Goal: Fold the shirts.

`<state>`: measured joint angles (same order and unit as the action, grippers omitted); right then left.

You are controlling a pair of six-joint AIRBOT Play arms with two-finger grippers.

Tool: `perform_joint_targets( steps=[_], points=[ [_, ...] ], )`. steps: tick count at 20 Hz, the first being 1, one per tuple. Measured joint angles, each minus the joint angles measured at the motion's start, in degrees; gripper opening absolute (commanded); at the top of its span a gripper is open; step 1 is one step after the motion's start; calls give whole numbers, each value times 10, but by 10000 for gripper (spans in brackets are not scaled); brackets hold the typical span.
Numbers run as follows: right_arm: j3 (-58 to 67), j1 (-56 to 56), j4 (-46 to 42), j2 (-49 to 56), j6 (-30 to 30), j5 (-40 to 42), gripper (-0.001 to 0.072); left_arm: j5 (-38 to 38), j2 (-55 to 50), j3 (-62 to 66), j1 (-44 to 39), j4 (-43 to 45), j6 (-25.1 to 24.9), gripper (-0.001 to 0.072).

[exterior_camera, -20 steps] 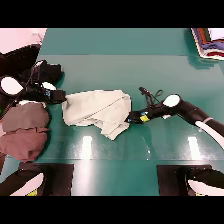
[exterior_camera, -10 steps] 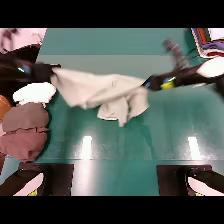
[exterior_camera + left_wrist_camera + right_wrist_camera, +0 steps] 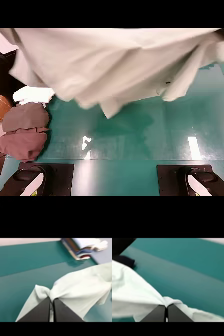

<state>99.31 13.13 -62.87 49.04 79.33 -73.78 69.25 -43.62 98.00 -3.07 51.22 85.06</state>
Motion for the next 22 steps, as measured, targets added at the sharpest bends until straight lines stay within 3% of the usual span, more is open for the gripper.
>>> perform_joint_targets(
  steps=[4, 8, 14, 17, 21, 22],
  points=[
    [99, -3, -48, 2, 1, -15, 8, 10, 17, 15, 0, -70, 0, 24],
    [188, -3, -68, 70, 12, -35, 8, 36, 14, -4, 0, -72, 1, 24],
    [119, -3, -42, 238, 35, -84, 9, 54, -34, -233, 0, 9, 12, 25],
    [67, -3, -31, 336, 27, -86, 10, -17, -83, -376, 0, 58, 13, 25],
    [59, -1, -5, 442, 13, -48, 16, -153, -191, -434, 0, 100, 2, 25],
    [68, -2, 4, 462, 11, -41, 162, -179, -219, -429, 0, 105, 0, 27]
  ],
)
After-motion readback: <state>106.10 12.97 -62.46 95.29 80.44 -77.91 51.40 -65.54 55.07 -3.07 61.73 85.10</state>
